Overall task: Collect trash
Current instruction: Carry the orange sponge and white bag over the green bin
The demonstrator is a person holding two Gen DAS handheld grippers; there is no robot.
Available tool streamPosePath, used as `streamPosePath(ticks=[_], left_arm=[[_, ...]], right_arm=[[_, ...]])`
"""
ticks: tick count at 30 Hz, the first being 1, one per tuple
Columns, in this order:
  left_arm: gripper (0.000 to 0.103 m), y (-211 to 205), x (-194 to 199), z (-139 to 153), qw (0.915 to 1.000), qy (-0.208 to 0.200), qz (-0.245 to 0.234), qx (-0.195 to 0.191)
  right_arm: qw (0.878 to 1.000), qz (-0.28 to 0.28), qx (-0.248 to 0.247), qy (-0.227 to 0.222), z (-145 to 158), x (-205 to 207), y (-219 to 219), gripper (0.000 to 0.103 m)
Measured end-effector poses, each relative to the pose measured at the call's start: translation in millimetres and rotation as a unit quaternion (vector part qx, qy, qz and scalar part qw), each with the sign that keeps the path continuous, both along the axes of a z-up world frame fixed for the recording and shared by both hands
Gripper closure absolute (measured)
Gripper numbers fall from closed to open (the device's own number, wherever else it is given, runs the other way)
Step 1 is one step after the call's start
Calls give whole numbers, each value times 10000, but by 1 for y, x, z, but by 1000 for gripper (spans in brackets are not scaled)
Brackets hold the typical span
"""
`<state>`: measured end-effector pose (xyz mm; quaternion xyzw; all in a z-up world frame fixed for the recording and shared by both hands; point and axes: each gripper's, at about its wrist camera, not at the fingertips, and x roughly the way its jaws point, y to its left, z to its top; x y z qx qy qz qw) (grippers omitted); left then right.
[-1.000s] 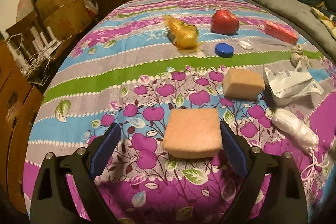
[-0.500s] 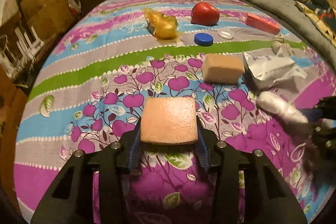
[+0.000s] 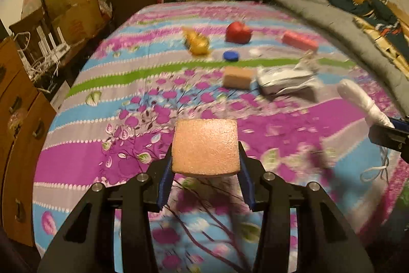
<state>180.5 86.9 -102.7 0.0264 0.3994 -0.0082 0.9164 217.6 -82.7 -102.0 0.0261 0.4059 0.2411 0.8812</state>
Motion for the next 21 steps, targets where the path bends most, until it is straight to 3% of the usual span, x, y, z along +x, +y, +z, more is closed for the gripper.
streamPosePath(ticks=[8, 14, 21], left_arm=[[61, -59, -27, 73, 9956, -771, -529, -3], [61, -125, -31, 136, 9823, -1483, -1143, 64], [61, -207, -37, 181, 9641, -1949, -1805, -45]], right_arm=[[9964, -279, 62, -794, 80, -76, -32, 77], [9883, -899, 40, -1232, 130, -126, -82, 77], [9685, -1887, -143, -1617, 174, -181, -160, 77]])
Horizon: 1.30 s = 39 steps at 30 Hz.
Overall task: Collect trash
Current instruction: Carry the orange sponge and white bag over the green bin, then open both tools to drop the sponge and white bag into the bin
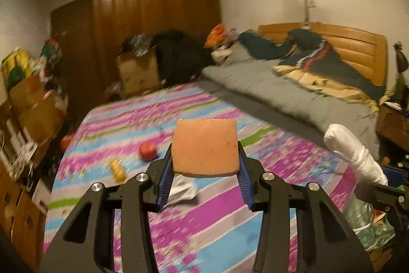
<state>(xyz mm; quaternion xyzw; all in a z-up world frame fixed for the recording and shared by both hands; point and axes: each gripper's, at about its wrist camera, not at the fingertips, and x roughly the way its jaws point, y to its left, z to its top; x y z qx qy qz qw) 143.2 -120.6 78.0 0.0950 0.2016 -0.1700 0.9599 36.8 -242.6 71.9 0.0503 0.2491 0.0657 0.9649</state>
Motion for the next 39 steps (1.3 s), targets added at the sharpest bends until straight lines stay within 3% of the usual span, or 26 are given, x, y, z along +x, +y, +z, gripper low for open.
streamPosePath(ticks=[10, 15, 21, 29, 39], left_arm=[[60, -137, -30, 9, 9915, -38, -1298, 78], [60, -196, -46, 1, 9822, 14, -1866, 205], [60, -262, -70, -19, 9648, 159, -2568, 540], [60, -319, -93, -51, 9391, 562, -3265, 911], [61, -338, -108, -74, 9236, 884, -3560, 1115]], right_arm=[[9884, -1502, -83, -219, 34, -92, -115, 77], [9745, -2239, -59, -128, 30, -140, -171, 77], [9526, -3039, 66, 145, 11, -184, -229, 77], [9287, -3647, 302, 610, -24, -206, -273, 77], [9124, -3891, 606, 1113, -70, -205, -293, 77]])
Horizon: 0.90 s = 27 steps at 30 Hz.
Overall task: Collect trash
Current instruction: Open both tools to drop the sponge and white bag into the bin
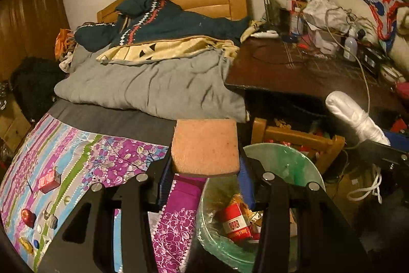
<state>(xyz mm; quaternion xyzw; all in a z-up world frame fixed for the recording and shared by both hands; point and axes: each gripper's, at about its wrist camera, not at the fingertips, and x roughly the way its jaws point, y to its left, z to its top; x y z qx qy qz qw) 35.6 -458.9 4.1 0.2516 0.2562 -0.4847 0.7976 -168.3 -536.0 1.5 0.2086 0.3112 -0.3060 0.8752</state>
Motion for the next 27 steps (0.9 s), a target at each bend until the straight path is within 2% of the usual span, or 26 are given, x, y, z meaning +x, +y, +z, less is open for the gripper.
streamPosePath(ticks=[11, 27], left_arm=[[61, -8, -6, -10, 9998, 45, -52, 169], [60, -15, -8, -22, 9993, 147, -115, 319]], right_arm=[[9997, -57, 231, 85, -17, -4, -1, 77], [9992, -61, 388, 42, -22, -1, -10, 77]])
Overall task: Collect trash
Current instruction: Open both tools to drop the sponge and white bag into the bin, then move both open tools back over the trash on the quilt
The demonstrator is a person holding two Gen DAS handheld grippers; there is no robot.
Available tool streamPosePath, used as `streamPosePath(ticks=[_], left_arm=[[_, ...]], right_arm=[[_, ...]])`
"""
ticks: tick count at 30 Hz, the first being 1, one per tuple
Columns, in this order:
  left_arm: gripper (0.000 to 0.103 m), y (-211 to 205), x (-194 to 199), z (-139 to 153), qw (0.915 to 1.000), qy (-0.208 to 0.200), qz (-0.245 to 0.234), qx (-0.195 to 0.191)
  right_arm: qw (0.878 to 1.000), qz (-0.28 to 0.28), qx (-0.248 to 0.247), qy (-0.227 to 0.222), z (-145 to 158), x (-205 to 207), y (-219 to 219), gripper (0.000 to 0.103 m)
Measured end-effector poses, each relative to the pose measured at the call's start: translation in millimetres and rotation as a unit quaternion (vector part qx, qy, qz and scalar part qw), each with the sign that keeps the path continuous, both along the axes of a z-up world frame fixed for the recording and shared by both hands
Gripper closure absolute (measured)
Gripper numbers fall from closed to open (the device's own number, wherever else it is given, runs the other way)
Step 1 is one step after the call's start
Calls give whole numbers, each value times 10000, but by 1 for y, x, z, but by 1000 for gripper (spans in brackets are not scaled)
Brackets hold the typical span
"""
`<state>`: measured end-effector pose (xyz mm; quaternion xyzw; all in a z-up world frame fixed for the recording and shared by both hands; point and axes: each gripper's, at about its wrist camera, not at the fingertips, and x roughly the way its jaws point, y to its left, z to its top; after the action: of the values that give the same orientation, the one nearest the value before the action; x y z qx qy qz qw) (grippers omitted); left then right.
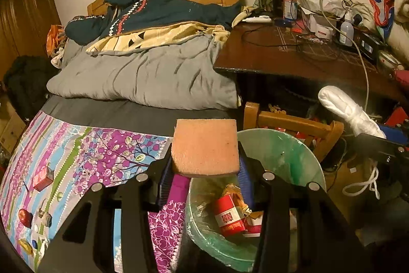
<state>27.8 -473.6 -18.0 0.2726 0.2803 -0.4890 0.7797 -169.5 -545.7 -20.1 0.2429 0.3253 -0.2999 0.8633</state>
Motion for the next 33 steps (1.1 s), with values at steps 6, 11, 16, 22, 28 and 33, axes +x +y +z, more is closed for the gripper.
streamPosePath(ticks=[6, 11, 16, 22, 28, 33], left_arm=[[19, -4, 3, -4, 9999, 79, -144, 47], [17, -4, 8, -6, 9991, 366, -215, -92], [17, -3, 11, -9, 9985, 505, -165, -111], [17, 16, 17, -7, 9985, 452, 119, -286], [17, 73, 42, -20, 9935, -126, 1050, -417], [17, 151, 78, -35, 9767, -563, 2047, -325]], right_arm=[[9999, -45, -38, 94, -9, 8, -6, 40], [9998, -124, 14, 126, -17, 4, -10, 41], [9998, -178, 5, 135, -19, 1, -12, 41], [9998, -196, -87, 28, -15, 4, -7, 41], [9985, 23, -513, -181, -12, 30, 22, 41], [9925, 636, -975, -382, -9, 79, 67, 37]])
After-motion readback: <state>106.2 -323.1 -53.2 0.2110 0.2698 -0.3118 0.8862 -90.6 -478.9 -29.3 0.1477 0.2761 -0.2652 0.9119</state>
